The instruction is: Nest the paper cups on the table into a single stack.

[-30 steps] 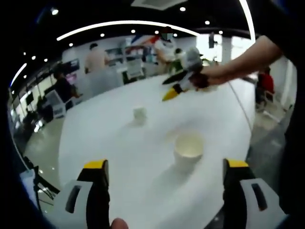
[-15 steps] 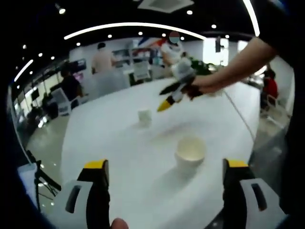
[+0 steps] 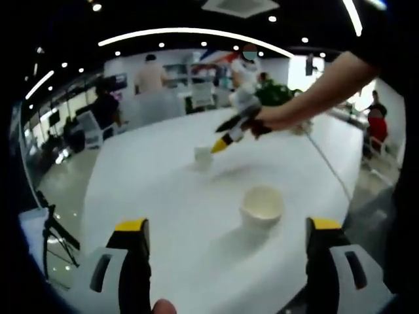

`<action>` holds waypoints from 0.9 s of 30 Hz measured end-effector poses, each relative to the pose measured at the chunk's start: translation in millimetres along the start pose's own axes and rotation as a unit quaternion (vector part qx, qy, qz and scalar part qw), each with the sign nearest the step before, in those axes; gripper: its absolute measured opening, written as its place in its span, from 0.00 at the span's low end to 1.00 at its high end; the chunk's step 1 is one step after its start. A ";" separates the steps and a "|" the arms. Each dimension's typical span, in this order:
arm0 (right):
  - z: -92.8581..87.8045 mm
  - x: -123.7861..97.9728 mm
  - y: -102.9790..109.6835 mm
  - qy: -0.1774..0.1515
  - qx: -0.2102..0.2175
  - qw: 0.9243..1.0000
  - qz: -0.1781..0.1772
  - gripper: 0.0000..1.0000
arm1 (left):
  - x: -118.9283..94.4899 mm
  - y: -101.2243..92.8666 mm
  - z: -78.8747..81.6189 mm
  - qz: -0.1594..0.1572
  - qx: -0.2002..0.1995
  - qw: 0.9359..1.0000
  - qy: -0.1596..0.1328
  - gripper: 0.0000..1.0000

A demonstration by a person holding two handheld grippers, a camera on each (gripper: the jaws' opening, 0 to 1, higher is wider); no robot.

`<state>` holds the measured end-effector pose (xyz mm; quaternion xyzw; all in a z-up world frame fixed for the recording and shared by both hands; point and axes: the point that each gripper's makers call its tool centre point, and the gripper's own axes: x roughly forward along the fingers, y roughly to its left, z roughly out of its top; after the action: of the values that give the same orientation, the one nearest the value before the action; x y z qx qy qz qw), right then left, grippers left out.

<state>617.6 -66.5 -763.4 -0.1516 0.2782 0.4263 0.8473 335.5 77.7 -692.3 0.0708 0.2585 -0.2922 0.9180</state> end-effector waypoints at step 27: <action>-4.1 44.2 -9.7 0.026 -0.022 0.999 0.026 0.49 | 3.5 -3.6 -10.6 0.002 -0.032 0.999 0.005 0.98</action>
<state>645.3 -46.0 -793.0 -0.1734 0.2946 0.4502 0.8249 331.3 75.9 -703.1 0.0437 0.2725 -0.2820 0.9189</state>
